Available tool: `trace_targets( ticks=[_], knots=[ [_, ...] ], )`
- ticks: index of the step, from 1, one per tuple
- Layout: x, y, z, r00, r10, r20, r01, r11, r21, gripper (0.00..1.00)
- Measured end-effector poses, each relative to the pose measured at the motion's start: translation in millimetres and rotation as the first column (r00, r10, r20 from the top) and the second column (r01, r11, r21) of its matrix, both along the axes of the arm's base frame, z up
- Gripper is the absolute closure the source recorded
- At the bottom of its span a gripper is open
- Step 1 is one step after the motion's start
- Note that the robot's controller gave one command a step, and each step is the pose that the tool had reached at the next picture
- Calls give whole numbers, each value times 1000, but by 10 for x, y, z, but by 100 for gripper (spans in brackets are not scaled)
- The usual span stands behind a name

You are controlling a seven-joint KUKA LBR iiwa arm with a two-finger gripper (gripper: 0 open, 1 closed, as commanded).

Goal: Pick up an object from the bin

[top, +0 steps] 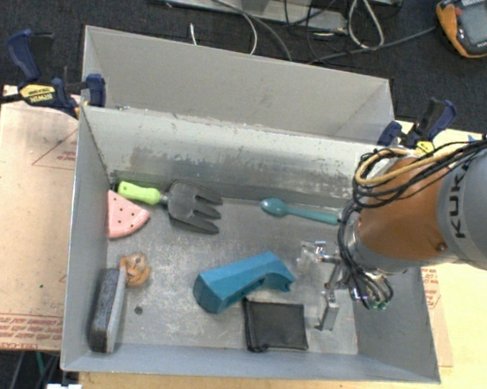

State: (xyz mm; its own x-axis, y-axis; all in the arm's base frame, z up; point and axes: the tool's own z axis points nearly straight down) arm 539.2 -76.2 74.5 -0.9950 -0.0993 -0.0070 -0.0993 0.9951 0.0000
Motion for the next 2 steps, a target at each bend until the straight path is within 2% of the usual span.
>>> trace_targets(
  ticks=[1, 2],
  knots=[
    [101, 84, -43, 996, -89, 4, 89, 996, -1, 0],
    [256, 368, -42, 1000, 0, 2, 0, 1000, 0, 0]
  ],
)
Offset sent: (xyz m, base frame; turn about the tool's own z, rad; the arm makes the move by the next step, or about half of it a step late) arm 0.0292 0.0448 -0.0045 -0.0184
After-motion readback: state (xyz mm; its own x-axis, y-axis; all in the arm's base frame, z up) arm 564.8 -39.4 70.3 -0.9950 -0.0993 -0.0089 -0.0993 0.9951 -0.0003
